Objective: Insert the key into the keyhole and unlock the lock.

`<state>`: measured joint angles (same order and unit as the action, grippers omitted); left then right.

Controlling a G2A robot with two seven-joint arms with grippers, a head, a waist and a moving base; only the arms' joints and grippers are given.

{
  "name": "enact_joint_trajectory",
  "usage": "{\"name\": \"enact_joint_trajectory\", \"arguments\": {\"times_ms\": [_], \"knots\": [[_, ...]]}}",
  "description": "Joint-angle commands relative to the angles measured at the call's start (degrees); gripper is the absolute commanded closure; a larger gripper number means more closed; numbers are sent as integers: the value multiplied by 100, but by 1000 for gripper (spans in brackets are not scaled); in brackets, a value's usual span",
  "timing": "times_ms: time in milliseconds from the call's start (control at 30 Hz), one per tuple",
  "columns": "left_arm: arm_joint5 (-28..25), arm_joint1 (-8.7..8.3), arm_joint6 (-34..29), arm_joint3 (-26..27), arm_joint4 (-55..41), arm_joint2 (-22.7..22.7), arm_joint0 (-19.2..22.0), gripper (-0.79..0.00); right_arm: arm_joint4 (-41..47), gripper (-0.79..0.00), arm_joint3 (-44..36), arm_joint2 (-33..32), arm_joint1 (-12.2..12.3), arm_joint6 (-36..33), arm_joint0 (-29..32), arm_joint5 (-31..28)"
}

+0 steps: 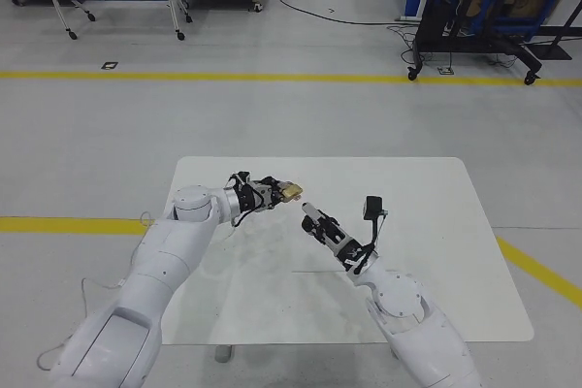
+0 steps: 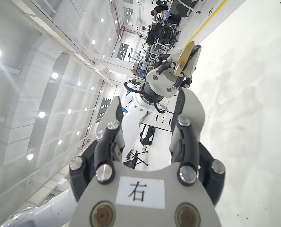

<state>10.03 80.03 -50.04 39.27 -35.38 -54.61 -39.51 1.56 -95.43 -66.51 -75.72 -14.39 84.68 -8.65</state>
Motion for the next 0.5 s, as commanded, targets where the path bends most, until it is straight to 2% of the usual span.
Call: {"name": "enact_joint_trajectory", "arguments": {"times_ms": [0,33,67,100,133,167,333,400,467], "knots": [[-275,-39,163,253,198,-34,-121,0,66,-785,10,6,-3,-5,14,21],[-434,-58,255,370,273,-64,-193,0,475,-785,26,20,-20,-96,36,116],[-643,-78,373,513,343,-110,-263,0,798,-739,53,3,-28,-220,10,184],[-964,-99,517,663,335,-193,-390,0,1013,-637,101,-22,-31,-336,-23,238],[-1138,-117,537,811,295,-257,-522,0,1252,-372,148,-37,-36,-435,-40,280],[-1263,-139,567,944,288,-322,-625,0,1478,-320,185,-46,-43,-534,-56,269],[-1617,-239,612,1482,402,-556,-1033,0,2001,-172,389,-70,-55,-826,-123,208],[-1669,-269,624,1644,433,-634,-1147,0,2139,-169,457,-64,-61,-903,-152,197],[-1738,-293,626,1795,460,-699,-1260,0,2264,-200,494,-13,-67,-1058,-186,252]]}}
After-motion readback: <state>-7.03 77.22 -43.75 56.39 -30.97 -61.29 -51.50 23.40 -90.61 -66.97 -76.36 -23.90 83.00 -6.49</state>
